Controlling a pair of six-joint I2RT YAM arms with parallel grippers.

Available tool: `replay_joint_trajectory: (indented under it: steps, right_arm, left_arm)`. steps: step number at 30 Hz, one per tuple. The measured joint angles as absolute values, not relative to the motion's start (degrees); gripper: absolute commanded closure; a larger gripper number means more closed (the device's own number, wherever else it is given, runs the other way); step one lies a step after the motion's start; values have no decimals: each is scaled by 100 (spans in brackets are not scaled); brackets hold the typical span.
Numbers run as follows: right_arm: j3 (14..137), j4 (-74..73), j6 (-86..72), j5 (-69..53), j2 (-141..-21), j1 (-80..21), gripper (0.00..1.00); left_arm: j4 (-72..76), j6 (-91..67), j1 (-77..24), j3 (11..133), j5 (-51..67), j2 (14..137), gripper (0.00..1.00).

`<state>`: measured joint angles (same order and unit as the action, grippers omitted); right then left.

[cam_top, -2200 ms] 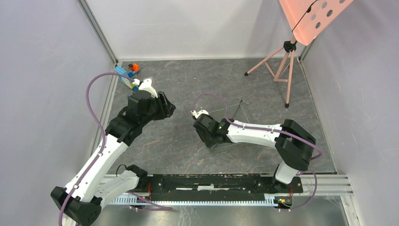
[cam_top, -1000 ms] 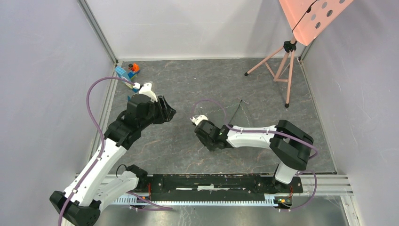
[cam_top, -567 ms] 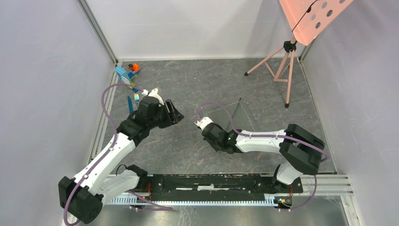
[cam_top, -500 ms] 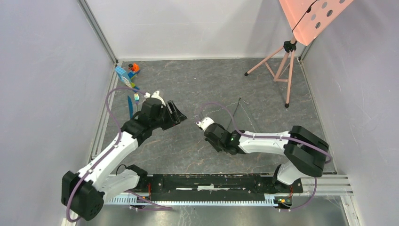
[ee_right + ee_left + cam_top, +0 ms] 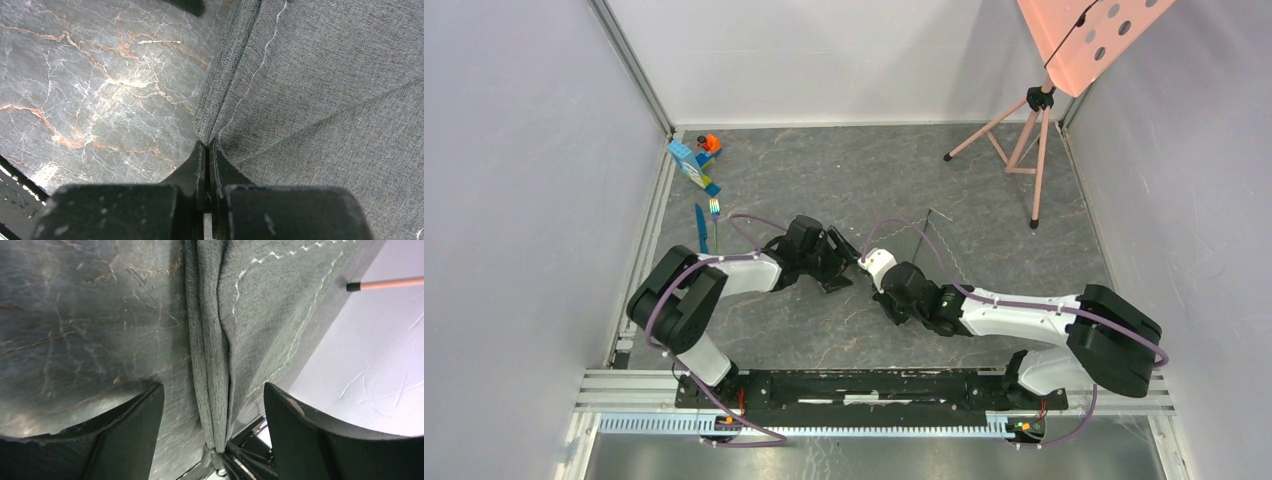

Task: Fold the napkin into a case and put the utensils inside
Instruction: Pick up the upper triangle-folded napkin from the center of the board.

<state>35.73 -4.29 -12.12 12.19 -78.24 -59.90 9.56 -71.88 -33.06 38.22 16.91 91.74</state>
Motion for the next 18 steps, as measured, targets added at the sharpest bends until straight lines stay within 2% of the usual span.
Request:
replay_joint_trajectory:
  steps: [6, 9, 11, 14, 18]
  right_arm:
    - [3487, -338, -1210, 1002, -7658, -5839, 100]
    - [3468, -322, -1210, 939, -7631, -5804, 100]
    - [3450, -292, -1210, 899, -7614, -5798, 100]
    - [3446, -233, -1208, 827, -7609, -5789, 100]
    - [3446, -183, -1210, 670, -7609, -5776, 99]
  left_arm:
    - [1061, -7756, -3389, 4346, 1634, 9900, 32]
    - [1083, -7859, -3387, 4536, 1577, 10097, 41]
    - [1044, -7878, -3389, 4547, 1444, 10112, 52]
    - [913, -7876, -3387, 4550, 1227, 10112, 75]
    - [775, -7802, -3345, 4550, 1083, 10097, 97]
